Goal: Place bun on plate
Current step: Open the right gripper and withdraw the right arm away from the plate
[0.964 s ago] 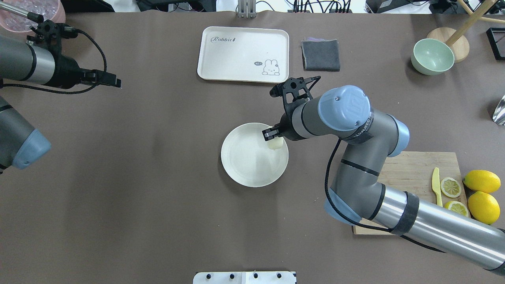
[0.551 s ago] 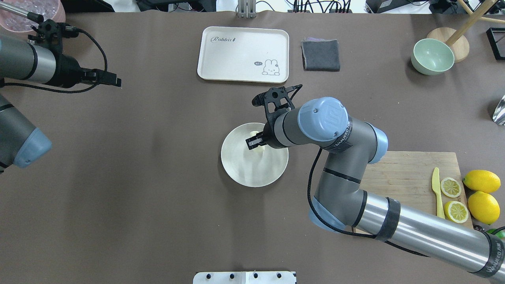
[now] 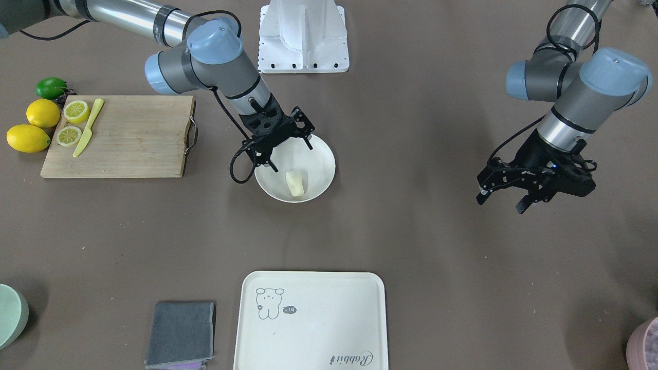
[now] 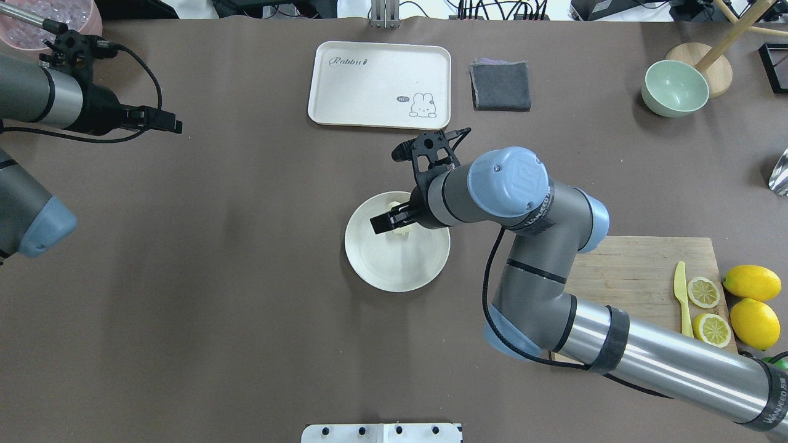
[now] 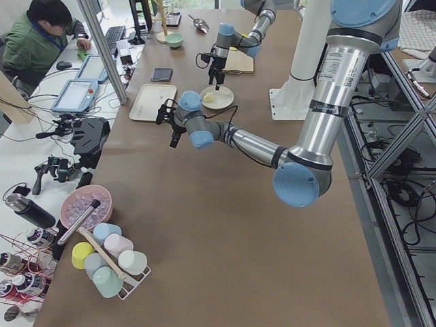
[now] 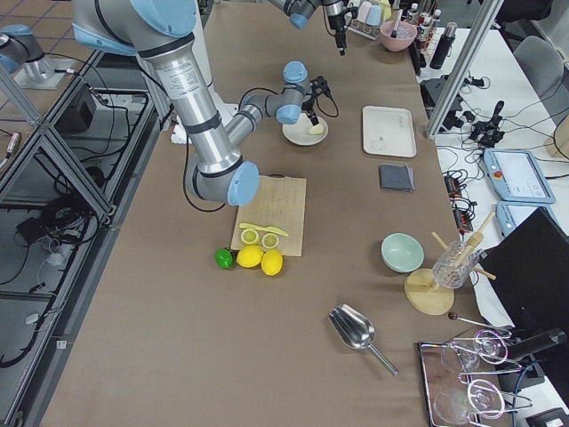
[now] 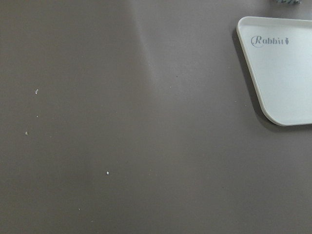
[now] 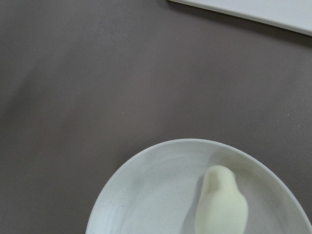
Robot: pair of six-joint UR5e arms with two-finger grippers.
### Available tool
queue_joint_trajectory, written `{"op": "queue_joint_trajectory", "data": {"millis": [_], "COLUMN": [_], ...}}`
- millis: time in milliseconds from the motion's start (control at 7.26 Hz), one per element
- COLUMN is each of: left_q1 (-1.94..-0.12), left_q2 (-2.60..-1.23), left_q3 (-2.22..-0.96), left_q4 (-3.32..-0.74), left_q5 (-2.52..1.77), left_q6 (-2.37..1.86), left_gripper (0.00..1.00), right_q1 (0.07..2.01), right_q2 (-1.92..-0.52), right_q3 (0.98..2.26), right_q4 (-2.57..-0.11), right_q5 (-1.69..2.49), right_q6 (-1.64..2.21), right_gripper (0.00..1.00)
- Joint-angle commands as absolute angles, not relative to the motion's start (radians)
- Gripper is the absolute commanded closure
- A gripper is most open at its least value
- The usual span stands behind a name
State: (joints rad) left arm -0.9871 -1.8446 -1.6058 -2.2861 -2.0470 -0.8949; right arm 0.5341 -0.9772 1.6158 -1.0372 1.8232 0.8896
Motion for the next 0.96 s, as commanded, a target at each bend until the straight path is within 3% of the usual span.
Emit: {"op": "queue_joint_trajectory", "data": {"millis": [0,138,413,826], "left_q1": [-1.084,-1.139,-1.318,-1.462], "left_q2": [-1.848,-1.858,-2.007,-2.052], "left_q3": [-1.565,-1.515,-1.416,-1.321], "left_q4": [-2.266,-2.261,-2.014,-1.849], "left_q5": [-2.057,-2.084,-2.294,-2.296], "left_q6": [-0.827,-0.716,-0.680,-0.463], "left_gripper": [0.02,0.02,0.02,0.02], "right_q1": [0.726,0.844,0.978,1.211], "right_q2": [-1.014,-1.035,-1.104,-1.184], "right_q3": [1.620,1.623,1.620,1.629], "right_q4": [-1.063,-1.133,-1.213,-1.342], "right_q5": [2.055,2.177,2.204,2.319], "right_q6": [0.881,0.861,0.697,0.421], "right_gripper": [0.00,0.00,0.00,0.00]}}
